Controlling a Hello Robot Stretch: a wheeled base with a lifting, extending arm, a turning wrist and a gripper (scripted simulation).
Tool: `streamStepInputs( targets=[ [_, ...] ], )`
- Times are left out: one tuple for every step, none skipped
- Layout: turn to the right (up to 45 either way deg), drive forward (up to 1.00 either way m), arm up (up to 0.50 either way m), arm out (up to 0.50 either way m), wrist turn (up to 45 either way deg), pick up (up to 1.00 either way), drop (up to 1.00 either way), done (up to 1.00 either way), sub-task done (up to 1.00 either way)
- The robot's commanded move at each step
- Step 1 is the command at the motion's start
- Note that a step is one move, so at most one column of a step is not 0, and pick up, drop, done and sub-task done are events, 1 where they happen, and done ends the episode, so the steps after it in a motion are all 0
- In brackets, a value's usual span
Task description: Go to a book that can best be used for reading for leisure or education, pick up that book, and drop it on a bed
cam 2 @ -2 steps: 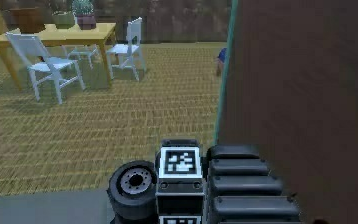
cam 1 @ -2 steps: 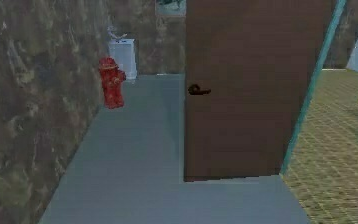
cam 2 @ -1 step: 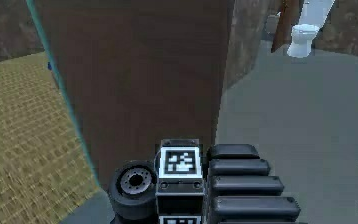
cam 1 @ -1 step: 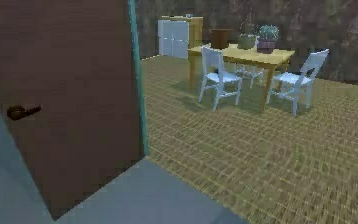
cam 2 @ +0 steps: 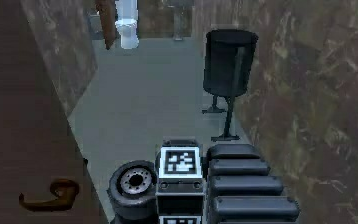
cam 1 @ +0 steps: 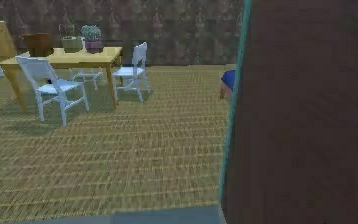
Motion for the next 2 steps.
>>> streamStepInputs(
  targets=[
    [0.0,1.0,0.0,0.0,0.0,0.0,0.0,0.0,0.0],
    [3.0,0.0,0.0,0.0,0.0,0.0,0.0,0.0,0.0]
  ],
)
